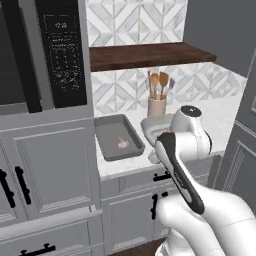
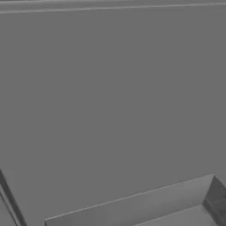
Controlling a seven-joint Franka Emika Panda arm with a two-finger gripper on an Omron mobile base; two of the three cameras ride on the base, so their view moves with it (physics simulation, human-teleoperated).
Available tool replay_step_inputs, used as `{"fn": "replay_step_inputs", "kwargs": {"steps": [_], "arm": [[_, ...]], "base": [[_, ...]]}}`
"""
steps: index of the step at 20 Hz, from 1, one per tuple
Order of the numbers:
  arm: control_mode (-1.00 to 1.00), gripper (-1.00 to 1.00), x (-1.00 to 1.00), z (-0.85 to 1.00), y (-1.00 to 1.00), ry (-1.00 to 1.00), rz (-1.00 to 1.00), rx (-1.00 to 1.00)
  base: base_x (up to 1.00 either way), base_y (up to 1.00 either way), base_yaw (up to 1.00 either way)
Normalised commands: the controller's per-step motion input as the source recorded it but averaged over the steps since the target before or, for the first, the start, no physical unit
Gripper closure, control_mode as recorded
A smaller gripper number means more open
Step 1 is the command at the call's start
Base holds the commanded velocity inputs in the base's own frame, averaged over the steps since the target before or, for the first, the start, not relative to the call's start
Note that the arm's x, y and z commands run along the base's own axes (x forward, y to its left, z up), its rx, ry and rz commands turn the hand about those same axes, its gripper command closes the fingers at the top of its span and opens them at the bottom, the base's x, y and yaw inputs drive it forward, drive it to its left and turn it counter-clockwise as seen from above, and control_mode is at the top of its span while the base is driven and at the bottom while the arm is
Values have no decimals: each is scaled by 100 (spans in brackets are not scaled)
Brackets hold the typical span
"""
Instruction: Place one garlic and one steak in each tupperware on the nearby counter, to pack two identical lunches.
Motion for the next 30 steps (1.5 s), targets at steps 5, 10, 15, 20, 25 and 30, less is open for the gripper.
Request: {"fn": "replay_step_inputs", "kwargs": {"steps": [5, 10, 15, 20, 25, 30], "arm": [[100, -100, 0, 0, 0, 0, 0, 0], [100, -100, 0, 0, 0, 0, 0, 0], [100, -100, 0, 0, 0, 0, 0, 0], [100, -100, 0, 0, 0, 0, 0, 0], [100, -100, 0, 0, 0, 0, 0, 0], [100, -100, 0, 0, 0, 0, 0, 0]], "base": [[-100, 34, -43], [-100, 73, -51], [-96, 94, -42], [-69, 43, -70], [-17, 3, -98], [0, 0, -100]]}}
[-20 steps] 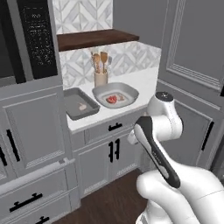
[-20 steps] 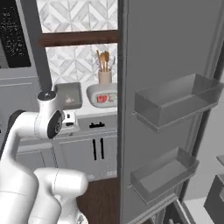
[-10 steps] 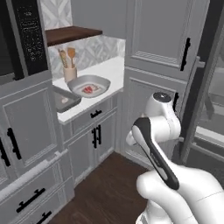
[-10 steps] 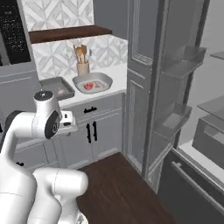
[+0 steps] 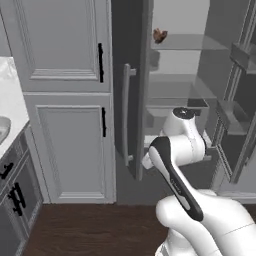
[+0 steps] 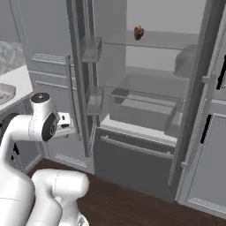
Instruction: Place one garlic and one steak in each tupperware on the nearby counter, to pack two identical lunches.
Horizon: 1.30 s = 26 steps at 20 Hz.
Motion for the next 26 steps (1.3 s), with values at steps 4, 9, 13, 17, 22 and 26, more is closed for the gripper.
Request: {"fn": "replay_step_inputs", "kwargs": {"steps": [4, 9, 13, 17, 22, 26], "arm": [[100, -100, 0, 0, 0, 0, 0, 0], [100, -100, 0, 0, 0, 0, 0, 0], [100, -100, 0, 0, 0, 0, 0, 0], [100, -100, 0, 0, 0, 0, 0, 0], [100, -100, 0, 0, 0, 0, 0, 0], [100, -100, 0, 0, 0, 0, 0, 0]], "base": [[6, 0, -100], [93, 0, -42], [100, -4, 2], [100, -64, 9], [100, 43, -1], [92, 96, -2]]}}
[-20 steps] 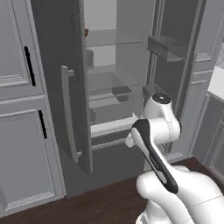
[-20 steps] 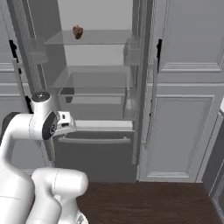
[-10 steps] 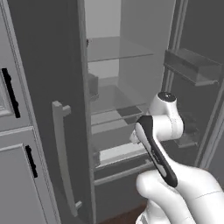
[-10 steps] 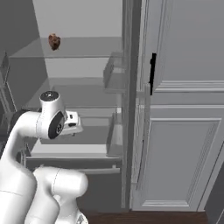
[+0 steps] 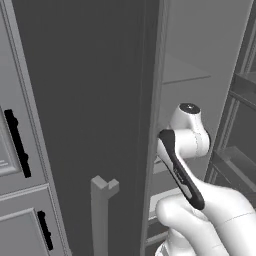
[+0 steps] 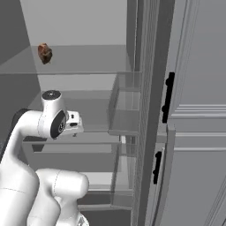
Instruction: Place one garlic and one steak in each tupperware on the nearby counter, to pack two identical lunches.
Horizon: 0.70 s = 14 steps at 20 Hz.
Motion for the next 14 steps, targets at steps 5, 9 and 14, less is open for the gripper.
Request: {"fn": "replay_step_inputs", "kwargs": {"steps": [5, 9, 14], "arm": [[-100, -100, 8, 40, 6, 0, 0, 0], [-100, -100, -8, 100, 4, -22, 0, 0], [-100, -100, -51, 100, 5, -41, 0, 2]], "base": [[26, 38, 0], [0, 0, 0], [0, 0, 0]]}}
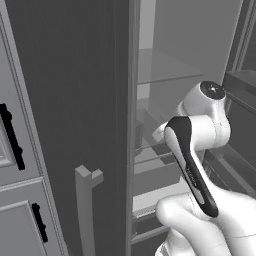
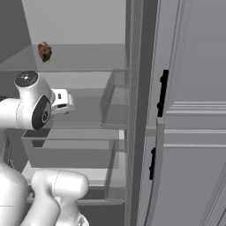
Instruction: Place one garlic and one steak in each tupperware on the nearby counter, to pack two identical lunches.
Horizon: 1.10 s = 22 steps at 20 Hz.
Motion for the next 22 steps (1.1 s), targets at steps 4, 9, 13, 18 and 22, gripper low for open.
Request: {"fn": "replay_step_inputs", "kwargs": {"steps": [4, 9, 13, 18, 22], "arm": [[-100, -100, -64, 100, 3, -40, 1, 13], [-100, -100, -30, 100, 23, -13, 0, 13], [-100, -100, 8, 100, 46, 10, 0, 10], [-100, -100, 56, 96, 14, 36, 2, 19], [-100, -100, 53, 8, 33, 20, 0, 22]], "base": [[0, 0, 0], [0, 0, 0], [0, 0, 0], [0, 0, 0], [0, 0, 0]]}}
